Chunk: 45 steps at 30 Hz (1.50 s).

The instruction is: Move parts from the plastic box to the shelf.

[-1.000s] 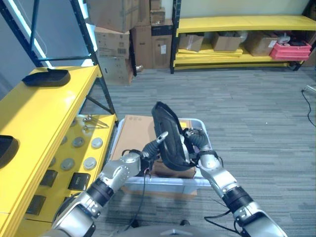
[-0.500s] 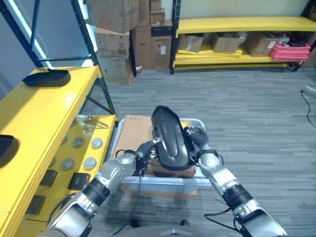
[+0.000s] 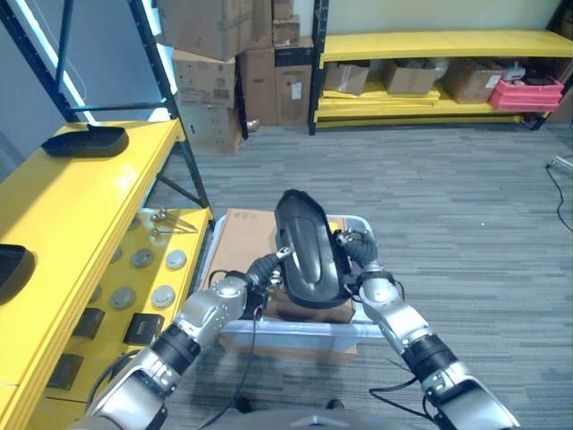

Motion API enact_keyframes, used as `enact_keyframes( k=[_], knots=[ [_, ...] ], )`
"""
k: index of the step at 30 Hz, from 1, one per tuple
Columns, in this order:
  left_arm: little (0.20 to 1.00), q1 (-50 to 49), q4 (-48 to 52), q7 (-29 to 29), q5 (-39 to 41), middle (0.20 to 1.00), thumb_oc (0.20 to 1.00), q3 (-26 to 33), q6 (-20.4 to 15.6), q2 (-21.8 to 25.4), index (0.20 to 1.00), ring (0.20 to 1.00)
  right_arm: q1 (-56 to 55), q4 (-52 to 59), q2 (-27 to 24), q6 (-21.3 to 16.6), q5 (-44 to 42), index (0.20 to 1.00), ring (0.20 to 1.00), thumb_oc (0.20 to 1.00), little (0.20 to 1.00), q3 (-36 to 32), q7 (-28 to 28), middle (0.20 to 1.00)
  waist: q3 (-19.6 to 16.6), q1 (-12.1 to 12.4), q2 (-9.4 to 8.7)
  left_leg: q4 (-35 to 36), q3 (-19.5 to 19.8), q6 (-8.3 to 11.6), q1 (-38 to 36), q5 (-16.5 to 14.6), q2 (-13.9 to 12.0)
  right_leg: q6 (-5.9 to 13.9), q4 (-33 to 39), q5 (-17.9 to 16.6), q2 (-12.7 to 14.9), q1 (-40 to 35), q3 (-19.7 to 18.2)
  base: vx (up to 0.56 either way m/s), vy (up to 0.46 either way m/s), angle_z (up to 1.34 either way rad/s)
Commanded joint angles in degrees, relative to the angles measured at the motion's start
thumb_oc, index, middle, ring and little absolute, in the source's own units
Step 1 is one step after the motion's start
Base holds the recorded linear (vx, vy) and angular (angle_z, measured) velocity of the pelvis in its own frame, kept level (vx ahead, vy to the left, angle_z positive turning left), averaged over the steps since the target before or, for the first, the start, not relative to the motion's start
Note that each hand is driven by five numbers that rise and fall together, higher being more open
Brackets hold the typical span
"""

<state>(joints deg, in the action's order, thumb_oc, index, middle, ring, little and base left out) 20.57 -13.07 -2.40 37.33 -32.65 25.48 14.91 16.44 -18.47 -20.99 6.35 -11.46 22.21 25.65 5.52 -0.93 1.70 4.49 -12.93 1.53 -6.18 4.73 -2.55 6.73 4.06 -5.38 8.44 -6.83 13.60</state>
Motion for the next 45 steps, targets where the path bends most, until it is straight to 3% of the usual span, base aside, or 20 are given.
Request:
enact_keyframes(
  k=[1, 9, 21, 32, 36, 40, 43, 45],
  knots=[
    [0.200, 5.3, -0.3, 0.2, -1.2, 0.200, 0.200, -0.1, -7.1, -3.6, 0.200, 0.200, 5.0, 2.2, 1.7, -3.7, -2.0, 1.000, 1.000, 1.000, 1.000, 0.3, 0.9, 1.000, -1.3, 1.3, -0.67, -3.1, 1.6, 1.24, 0.5, -3.6, -2.7, 5.11, -3.1, 1.6, 3.7, 1.2, 2.6, 0.00, 0.000, 0.00],
    [0.200, 4.7, -0.3, -4.7, -4.0, 0.200, 0.200, 4.3, -8.6, -1.6, 0.200, 0.200, 4.6, 3.2, 1.7, -2.9, -3.4, 1.000, 1.000, 1.000, 1.000, -1.5, 4.4, 1.000, -1.2, 1.9, -0.71, -3.4, 1.9, 1.39, 0.5, -3.6, -2.8, 4.91, -3.1, 1.6, 3.7, 1.0, 2.7, 0.00, 0.000, 0.00],
    [0.200, 0.8, 2.3, -5.5, -9.7, 0.200, 0.200, 12.8, -10.5, 4.4, 0.200, 0.200, -0.6, 4.0, -2.8, -4.9, -5.7, 1.000, 1.000, 1.000, 1.000, -9.9, 8.1, 1.000, -1.2, 2.4, -0.55, -3.4, 2.5, 1.49, 0.7, -3.5, -2.7, 4.75, -2.3, 1.1, 3.5, 0.8, 2.8, 0.00, 0.000, 0.00],
    [0.200, -2.7, 1.4, -7.3, -14.5, 0.200, 0.200, 19.4, -16.8, 6.4, 0.200, 0.200, -8.8, -0.3, -2.5, -5.9, -10.4, 1.000, 1.000, 1.000, 1.000, -17.9, 5.7, 1.000, -1.7, 1.5, -1.01, -3.0, 1.9, 1.40, 1.0, -3.5, -2.6, 4.71, -1.7, 0.8, 3.4, 1.4, 2.5, 0.00, -0.003, -0.03],
    [0.200, -4.0, 2.4, -10.5, -15.6, 0.200, 0.200, 21.8, -20.3, 7.0, 0.200, 0.200, -11.3, -3.6, -0.8, -2.5, -9.1, 1.000, 1.000, 1.000, 1.000, -18.1, 4.8, 1.000, -1.8, 1.3, -1.18, -3.1, 2.1, 1.30, 1.4, -3.5, -2.3, 4.70, -1.8, 0.7, 3.5, 1.9, 2.4, -0.01, 0.009, -0.05],
    [0.200, -7.5, 5.5, -12.5, -16.9, 0.200, 0.200, 26.3, -24.1, 8.8, 0.200, 0.200, -15.4, -9.4, -0.1, 2.4, -4.6, 1.000, 1.000, 1.000, 1.000, -18.3, 0.4, 1.000, -1.6, 1.4, -1.28, -3.0, 2.4, 0.96, 2.1, -3.7, -1.7, 4.82, -2.4, 0.8, 4.0, 2.5, 2.2, -0.03, 0.044, -0.02],
    [0.200, -12.0, 11.3, -12.1, -17.4, 0.200, 0.200, 33.1, -27.0, 11.1, 0.200, 0.200, -20.3, -20.9, 0.6, 5.8, 1.5, 1.000, 1.000, 1.000, 1.000, -18.5, -6.1, 1.000, -1.3, 2.2, -1.24, -2.4, 3.1, 0.53, 2.8, -3.9, -0.6, 5.30, -2.9, 0.7, 4.8, 2.9, 2.4, -0.05, 0.078, 0.00],
    [0.200, -13.6, 14.5, -11.8, -17.8, 0.200, 0.200, 36.2, -27.8, 11.9, 0.200, 0.200, -22.2, -27.3, 1.5, 5.5, 4.3, 1.000, 1.000, 1.000, 1.000, -18.5, -8.3, 1.000, -1.1, 3.2, -1.11, -1.7, 3.8, 0.27, 3.2, -3.9, 0.1, 5.68, -3.4, 0.8, 5.4, 3.1, 2.9, -0.05, 0.047, 0.03]
  ],
)
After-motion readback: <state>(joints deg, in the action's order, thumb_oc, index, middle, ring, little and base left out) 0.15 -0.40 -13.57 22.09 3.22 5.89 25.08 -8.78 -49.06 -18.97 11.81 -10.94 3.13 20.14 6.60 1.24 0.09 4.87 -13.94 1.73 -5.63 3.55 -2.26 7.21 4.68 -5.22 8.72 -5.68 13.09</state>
